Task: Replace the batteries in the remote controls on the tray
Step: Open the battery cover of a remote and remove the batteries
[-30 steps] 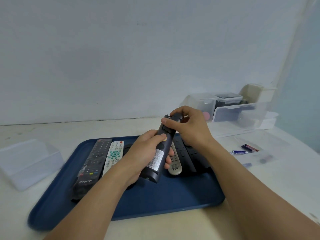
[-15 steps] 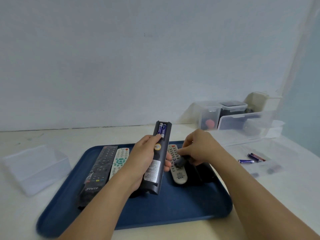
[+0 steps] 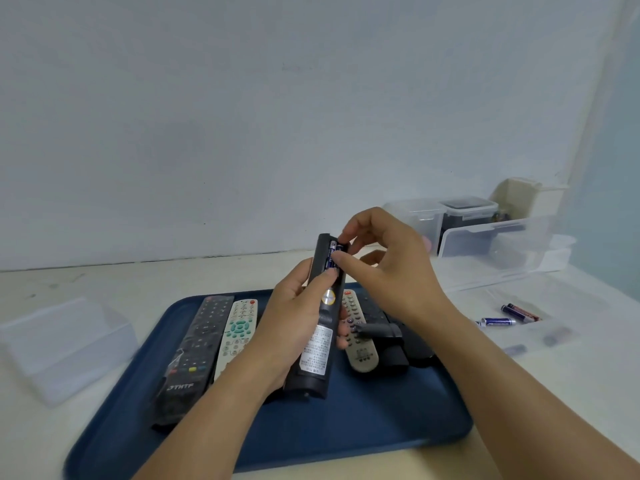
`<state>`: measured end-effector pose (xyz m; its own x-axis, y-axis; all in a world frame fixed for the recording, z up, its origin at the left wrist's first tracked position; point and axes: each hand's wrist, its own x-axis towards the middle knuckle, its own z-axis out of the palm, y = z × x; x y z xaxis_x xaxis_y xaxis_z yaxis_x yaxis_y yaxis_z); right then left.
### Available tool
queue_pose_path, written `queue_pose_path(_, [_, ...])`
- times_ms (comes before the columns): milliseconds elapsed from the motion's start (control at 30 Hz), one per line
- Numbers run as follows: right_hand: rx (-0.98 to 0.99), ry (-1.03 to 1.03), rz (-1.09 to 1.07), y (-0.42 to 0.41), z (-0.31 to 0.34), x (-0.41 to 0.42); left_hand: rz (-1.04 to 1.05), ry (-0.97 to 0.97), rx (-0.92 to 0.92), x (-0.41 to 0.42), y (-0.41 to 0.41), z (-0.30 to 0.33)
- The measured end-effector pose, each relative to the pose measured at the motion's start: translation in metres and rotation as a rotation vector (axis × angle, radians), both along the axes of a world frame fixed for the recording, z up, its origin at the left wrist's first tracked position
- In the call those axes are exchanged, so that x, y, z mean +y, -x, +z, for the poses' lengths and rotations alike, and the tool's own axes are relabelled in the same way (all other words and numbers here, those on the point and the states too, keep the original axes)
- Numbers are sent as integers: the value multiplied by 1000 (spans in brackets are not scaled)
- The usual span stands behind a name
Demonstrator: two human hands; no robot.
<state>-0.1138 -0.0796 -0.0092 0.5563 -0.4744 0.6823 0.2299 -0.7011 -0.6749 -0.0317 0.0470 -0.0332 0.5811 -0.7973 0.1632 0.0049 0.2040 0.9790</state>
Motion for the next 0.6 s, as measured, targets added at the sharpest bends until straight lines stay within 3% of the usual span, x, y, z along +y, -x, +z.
queue_pose_path(267, [-23,-37,28,-5,-4,1,20,-22,-152,-3,-2,-4])
queue_pose_path(600, [-12,-119,42,-9,-8,-3,55,-61,-215,-4,-3,-10])
